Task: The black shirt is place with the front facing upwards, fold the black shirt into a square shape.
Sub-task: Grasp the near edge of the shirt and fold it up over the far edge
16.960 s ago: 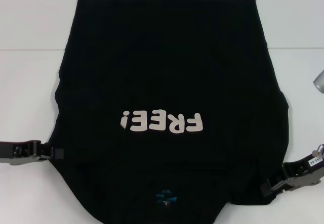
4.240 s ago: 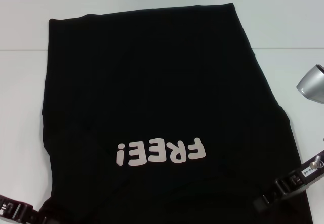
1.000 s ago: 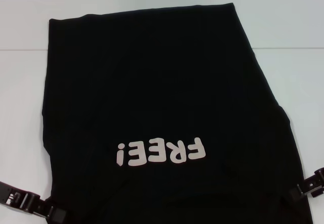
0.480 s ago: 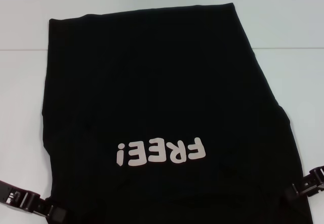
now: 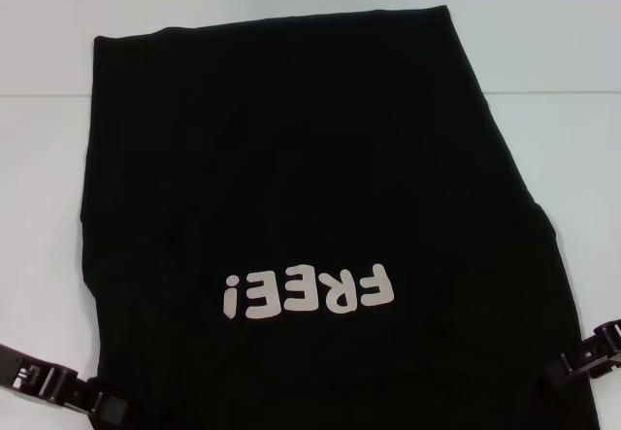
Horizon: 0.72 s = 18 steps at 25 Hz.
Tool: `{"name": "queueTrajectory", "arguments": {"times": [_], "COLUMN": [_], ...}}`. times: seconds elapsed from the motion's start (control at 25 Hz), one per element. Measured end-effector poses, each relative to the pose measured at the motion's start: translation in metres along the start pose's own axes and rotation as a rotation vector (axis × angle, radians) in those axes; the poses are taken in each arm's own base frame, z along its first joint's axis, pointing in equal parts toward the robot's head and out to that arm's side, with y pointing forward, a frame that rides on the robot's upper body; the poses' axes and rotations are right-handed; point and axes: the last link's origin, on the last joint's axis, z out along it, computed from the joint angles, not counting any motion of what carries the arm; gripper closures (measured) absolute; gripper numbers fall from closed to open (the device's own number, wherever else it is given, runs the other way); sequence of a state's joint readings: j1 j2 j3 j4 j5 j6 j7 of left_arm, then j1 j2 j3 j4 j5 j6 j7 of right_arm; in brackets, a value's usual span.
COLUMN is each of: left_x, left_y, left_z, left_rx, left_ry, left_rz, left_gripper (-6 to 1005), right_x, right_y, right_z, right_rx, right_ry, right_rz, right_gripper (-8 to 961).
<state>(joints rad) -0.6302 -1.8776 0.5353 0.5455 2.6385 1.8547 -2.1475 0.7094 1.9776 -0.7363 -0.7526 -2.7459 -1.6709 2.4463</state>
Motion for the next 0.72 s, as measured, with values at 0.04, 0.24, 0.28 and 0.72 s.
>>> {"name": "queueTrajectory", "arguments": {"times": [0.04, 0.24, 0.28, 0.72], "left_x": [0.0002, 0.0003, 0.0003, 0.0016], "left_y": [0.0, 0.0001, 0.0, 0.0001], "left_z": [0.0, -0.0001, -0.0001, -0.0011], "left_rx": [0.0, 0.001, 0.001, 0.005], "left_ry": [0.0, 0.0, 0.001, 0.002], "left_rz": [0.0, 0.001, 0.001, 0.004], "left_gripper": [965, 966, 966, 965], "right_x": [-0.0001, -0.0005, -0.0004, -0.0026], "right_y": [0.0001, 0.0002, 0.0002, 0.0046], "right_z": [0.0003, 0.0015, 0.002, 0.0065], "right_rx": [0.001, 0.006, 0.006, -0.008], "right_ry": [0.0, 0.003, 0.005, 0.023], "right_rz": [0.0, 0.003, 0.003, -0.003], "right_gripper": [191, 192, 192, 194]}}
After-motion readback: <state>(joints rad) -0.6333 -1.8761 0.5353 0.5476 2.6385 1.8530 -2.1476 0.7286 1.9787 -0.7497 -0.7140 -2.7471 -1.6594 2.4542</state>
